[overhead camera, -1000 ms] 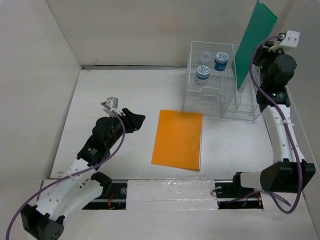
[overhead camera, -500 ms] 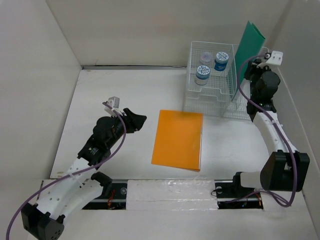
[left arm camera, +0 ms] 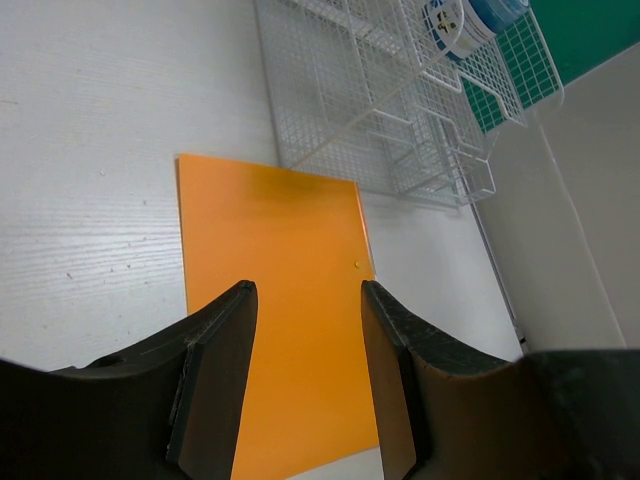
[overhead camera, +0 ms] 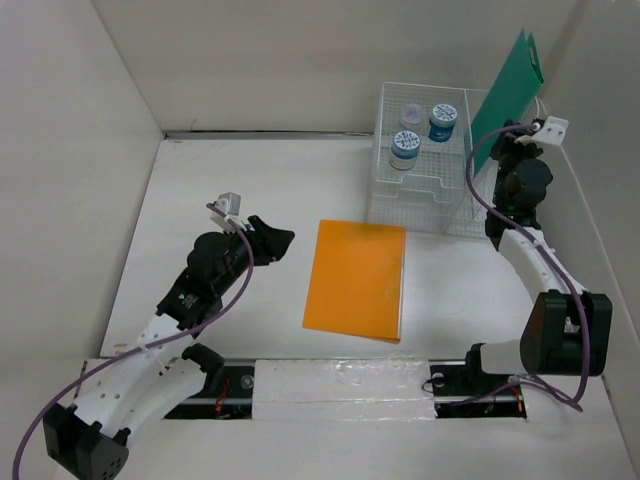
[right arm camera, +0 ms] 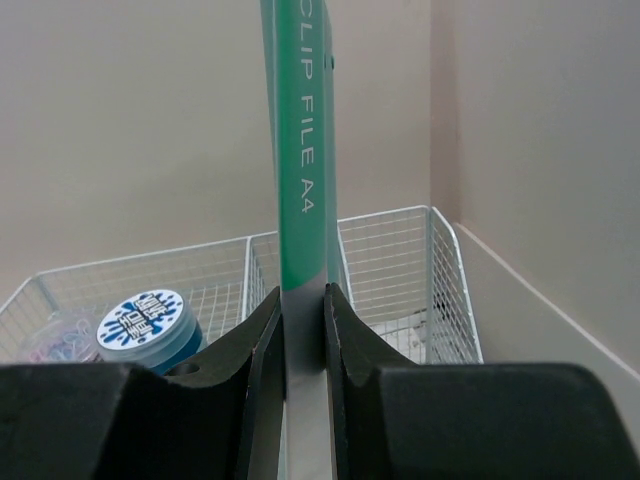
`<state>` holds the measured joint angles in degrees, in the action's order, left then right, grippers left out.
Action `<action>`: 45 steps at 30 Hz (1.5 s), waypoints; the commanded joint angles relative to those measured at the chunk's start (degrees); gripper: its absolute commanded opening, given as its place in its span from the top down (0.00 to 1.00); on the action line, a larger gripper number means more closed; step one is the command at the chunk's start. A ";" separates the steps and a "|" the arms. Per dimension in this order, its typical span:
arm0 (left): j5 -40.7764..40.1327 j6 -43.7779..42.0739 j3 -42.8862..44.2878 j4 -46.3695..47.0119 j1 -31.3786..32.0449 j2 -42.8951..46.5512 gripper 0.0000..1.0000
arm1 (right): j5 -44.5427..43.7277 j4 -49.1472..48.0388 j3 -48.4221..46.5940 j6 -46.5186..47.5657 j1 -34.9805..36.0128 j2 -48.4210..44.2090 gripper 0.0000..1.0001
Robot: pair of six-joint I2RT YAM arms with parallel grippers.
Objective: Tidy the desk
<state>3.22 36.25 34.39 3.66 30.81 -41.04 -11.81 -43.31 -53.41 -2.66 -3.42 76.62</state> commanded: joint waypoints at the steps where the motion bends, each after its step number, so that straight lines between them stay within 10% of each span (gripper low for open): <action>1: 0.64 -0.39 -0.12 2.49 0.39 -0.01 0.58 | -1.72 -9.77 -0.47 0.63 1.13 1.77 1.00; 21: 2.75 -0.48 -0.38 3.11 0.39 -0.01 0.58 | -4.97 -12.07 10.95 -1.30 4.65 2.66 1.00; 27: 2.84 -0.21 -0.55 3.28 0.39 0.87 0.58 | -7.60 -9.34 12.45 -2.88 6.49 0.73 0.70; 31: 2.84 -0.04 -0.20 2.58 0.39 1.22 0.58 | -11.82 -6.01 8.08 -0.95 6.50 1.51 1.00; 45: 2.14 0.14 -0.38 2.40 0.39 1.40 0.59 | -14.53 -11.79 7.36 2.83 7.11 4.94 1.00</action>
<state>5.32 36.34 34.35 4.05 30.81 -39.97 -22.98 -50.28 -45.30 0.38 3.09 79.79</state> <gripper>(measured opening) 0.414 0.216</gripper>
